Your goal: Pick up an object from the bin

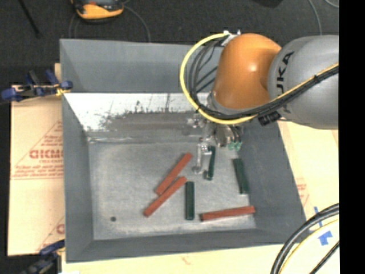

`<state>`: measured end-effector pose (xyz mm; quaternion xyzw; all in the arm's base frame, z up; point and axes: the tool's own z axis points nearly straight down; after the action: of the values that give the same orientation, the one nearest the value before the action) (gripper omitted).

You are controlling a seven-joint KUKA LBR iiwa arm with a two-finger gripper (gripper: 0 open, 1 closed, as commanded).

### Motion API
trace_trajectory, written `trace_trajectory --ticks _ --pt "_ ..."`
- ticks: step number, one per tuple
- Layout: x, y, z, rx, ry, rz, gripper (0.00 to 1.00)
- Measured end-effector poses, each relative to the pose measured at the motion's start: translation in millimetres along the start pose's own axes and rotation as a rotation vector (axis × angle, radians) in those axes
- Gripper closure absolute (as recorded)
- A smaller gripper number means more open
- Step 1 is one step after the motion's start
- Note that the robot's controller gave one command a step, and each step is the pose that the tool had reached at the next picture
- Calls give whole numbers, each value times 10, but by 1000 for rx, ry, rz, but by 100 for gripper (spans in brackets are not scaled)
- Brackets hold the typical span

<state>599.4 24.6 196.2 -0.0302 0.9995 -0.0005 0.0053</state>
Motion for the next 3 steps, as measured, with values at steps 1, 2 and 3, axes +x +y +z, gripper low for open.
trace_trajectory --ticks 1,2,3 --pt "-150 -168 666 0 1 -112 0" --pt "-18 -123 1202 -3 4 -497 100" --pt "-9 -117 1216 -5 6 -495 0"
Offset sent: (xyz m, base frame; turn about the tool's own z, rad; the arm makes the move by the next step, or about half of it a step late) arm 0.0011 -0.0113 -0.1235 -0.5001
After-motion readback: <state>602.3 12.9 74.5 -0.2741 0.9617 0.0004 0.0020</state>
